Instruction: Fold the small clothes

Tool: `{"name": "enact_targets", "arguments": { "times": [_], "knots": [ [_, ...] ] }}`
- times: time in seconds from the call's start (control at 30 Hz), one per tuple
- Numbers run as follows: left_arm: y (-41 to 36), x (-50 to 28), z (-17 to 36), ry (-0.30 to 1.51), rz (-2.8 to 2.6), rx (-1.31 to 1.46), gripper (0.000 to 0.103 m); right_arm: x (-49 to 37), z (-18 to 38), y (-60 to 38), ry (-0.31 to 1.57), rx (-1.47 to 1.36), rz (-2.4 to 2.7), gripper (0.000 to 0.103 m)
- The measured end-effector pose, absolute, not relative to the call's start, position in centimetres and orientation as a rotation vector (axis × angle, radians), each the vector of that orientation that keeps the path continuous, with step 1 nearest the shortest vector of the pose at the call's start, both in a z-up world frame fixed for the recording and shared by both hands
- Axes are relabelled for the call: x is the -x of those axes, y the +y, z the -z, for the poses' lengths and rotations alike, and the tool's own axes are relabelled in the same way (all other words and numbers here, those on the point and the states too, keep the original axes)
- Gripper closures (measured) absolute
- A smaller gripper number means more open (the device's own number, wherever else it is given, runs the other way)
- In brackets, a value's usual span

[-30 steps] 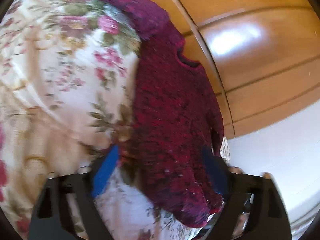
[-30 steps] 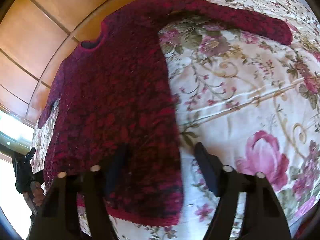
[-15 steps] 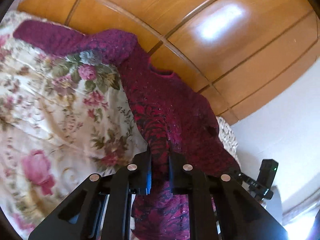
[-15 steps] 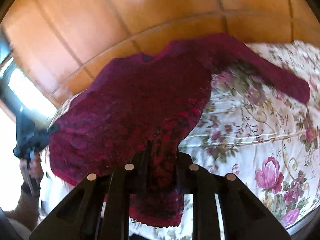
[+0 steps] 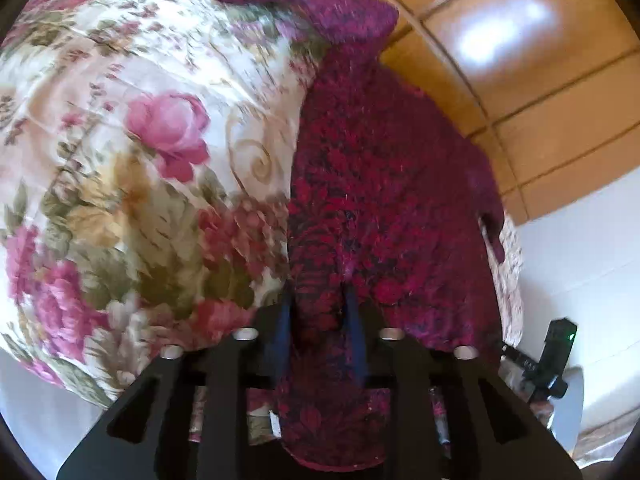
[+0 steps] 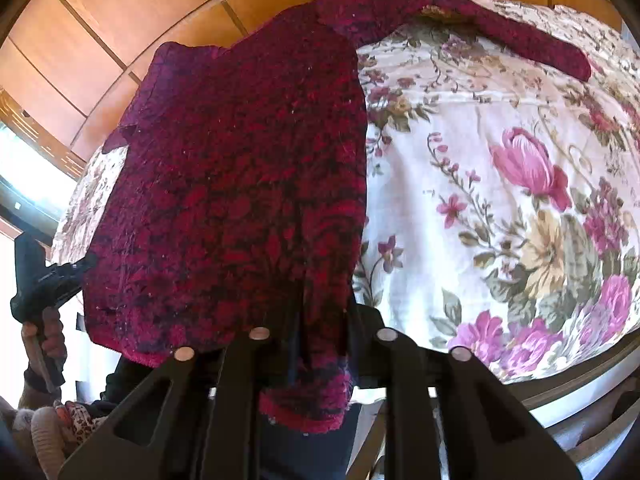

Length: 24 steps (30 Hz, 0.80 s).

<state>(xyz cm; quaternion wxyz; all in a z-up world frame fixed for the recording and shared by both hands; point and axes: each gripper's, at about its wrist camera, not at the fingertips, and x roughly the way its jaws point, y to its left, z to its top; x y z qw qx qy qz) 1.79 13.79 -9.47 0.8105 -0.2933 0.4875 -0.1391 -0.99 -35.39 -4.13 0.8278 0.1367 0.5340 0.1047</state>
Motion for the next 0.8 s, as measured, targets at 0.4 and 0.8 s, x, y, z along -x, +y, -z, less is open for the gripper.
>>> {"name": "enact_targets", "arguments": {
  "times": [0.4, 0.8],
  "knots": [
    [29.1, -10.1, 6.2, 0.860, -0.188, 0.725, 0.031, -5.0, 0.9, -24.9, 0.970, -0.194, -0.355, 0.024],
    [38.4, -25.5, 6.1, 0.820, -0.390, 0.736, 0.028, -8.3, 6.0, -16.7, 0.991, 0.100, -0.389, 0.018]
  ]
}}
